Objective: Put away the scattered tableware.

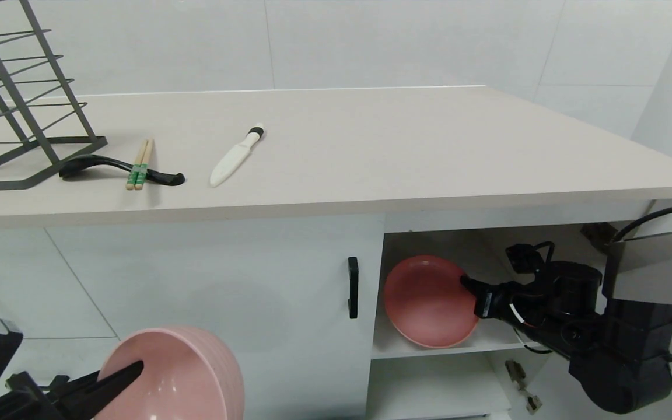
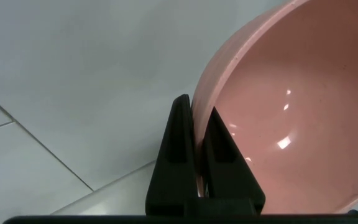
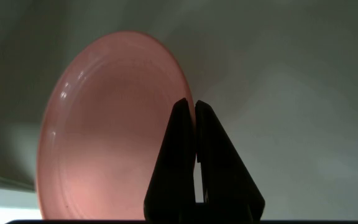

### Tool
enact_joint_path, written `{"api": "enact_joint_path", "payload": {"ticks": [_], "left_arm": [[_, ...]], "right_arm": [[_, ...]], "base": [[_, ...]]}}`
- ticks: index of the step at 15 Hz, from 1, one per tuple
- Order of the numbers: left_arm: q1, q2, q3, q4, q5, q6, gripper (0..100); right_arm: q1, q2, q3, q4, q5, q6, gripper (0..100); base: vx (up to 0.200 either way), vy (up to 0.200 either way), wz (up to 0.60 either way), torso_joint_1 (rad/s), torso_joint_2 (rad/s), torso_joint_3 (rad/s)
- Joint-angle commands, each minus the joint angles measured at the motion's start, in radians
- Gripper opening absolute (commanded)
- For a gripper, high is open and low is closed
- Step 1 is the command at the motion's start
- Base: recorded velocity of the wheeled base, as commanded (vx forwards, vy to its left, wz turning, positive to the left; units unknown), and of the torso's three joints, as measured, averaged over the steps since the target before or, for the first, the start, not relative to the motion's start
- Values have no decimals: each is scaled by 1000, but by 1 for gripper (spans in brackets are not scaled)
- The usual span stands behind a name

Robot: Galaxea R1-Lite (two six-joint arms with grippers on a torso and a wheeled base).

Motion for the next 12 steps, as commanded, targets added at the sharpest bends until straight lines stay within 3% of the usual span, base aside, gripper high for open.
{"api": "enact_joint_path", "payload": {"ticks": [1,12], "left_arm": [[-15,-23,0,1,-1,-1,0],[-15,-20,0,1,1,-2,0]], "right_arm": [[2,29,-10,-1,1,0,0],[-16,166,-122,-1,-5,12,0]], "base": [[0,0,0,0,0,0],[0,0,0,0,0,0]]}}
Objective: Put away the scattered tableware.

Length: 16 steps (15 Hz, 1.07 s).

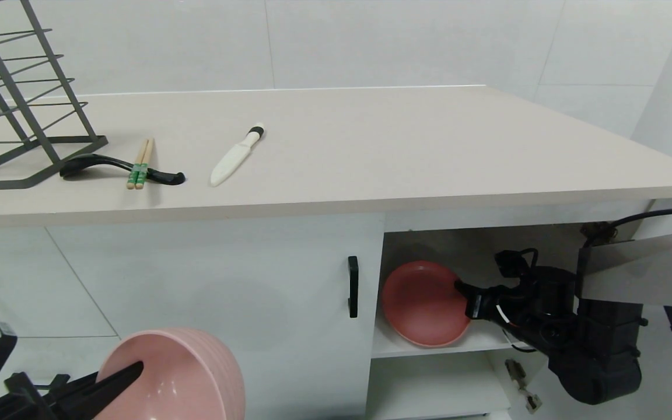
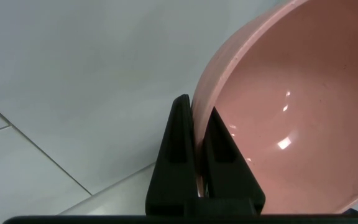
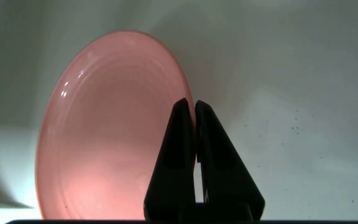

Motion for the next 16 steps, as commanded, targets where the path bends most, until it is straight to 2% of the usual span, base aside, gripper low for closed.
{"api": "enact_joint_path", "payload": {"ticks": [1,5,10,13,14,16], "left_arm": [[0,3,0,-1,0,-1,0],[0,3,0,1,0,-1,0],[0,3,0,1,0,-1,0],[-3,4,0,6,0,-2,0],[-3,3,0,10,0,-2,0],[-3,3,0,10,0,-1,0]], "right_arm": [[-6,47,-27,-1,1,16,0],[-19,97,-85,-1,-19,39,0],[-21,106,-134,-1,-44,136,0],[-18,117,-140,-1,-54,139,0],[-18,120,-140,-1,-54,136,100],[-21,133,-142,-1,-56,134,100]], "base": [[0,0,0,0,0,0],[0,0,0,0,0,0],[0,0,0,0,0,0],[0,0,0,0,0,0],[0,0,0,0,0,0],[0,0,0,0,0,0]]}}
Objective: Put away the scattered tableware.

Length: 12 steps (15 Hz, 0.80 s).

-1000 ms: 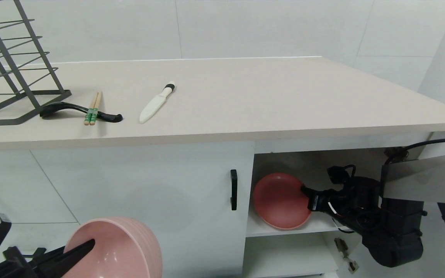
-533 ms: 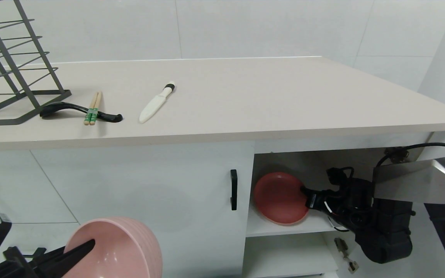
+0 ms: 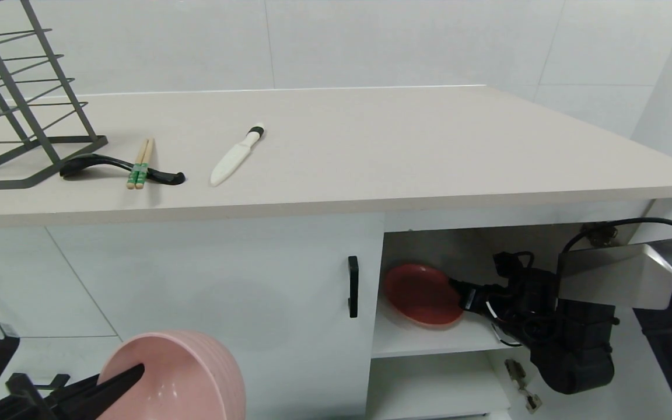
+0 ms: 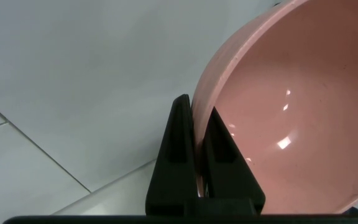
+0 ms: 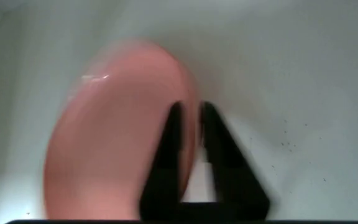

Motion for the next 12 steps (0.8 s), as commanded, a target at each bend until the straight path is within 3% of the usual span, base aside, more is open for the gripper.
{"api": "enact_joint_path", "payload": {"ticks": [1,4,8,12], "left_arm": [[0,2,0,-1,0,-2,0],[0,0,0,-2,0,2,0],[-5,-32,0,-9,0,5,0],[-95,-122,-5,-5,-1,0,0]], "right_arm": [[-2,8,-2,-1,-4,1,100],[3,-27,10,-1,-39,-5,100],[96,-251,195,-1,-70,-14,100],[198,-469,412,-1,-78,-82,100]], "base": [[0,0,0,0,0,0],[0,0,0,0,0,0],[0,0,0,0,0,0],[0,0,0,0,0,0]]}}
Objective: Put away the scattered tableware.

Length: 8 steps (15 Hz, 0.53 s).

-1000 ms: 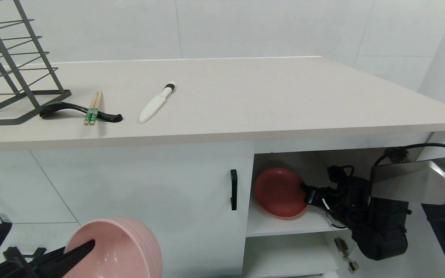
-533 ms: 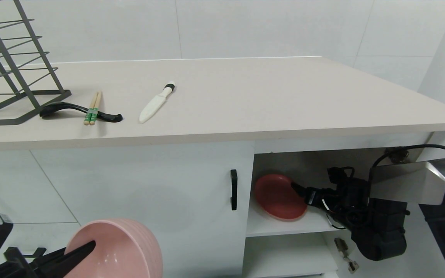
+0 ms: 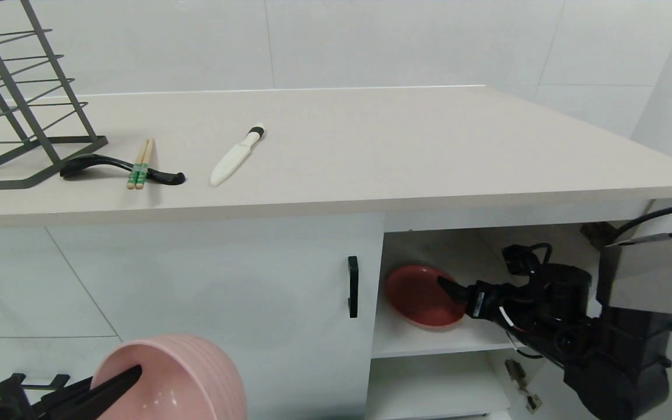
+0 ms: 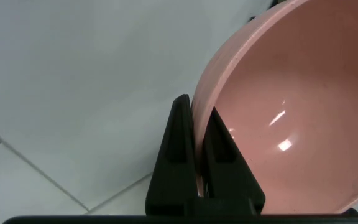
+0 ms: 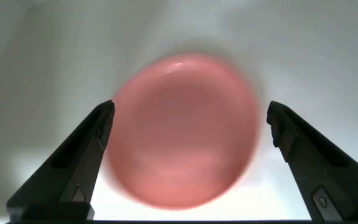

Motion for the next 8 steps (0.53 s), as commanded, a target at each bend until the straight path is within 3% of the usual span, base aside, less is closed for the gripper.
{"api": "enact_joint_path", "payload": {"ticks": [1,7,8], "left_arm": [[-71,-51,-13,-1,-1,0,0],[-83,24,-107,2,1,3,0],[-81,76,-136,1,4,35,0]], "right_arm": [[103,-205,161,-1,-7,-25,100],[152,-296,247,-1,-44,-70,100],[166,-319,259,-1,-46,-85,100]], "base": [[0,0,0,0,0,0],[0,0,0,0,0,0],[0,0,0,0,0,0]]}}
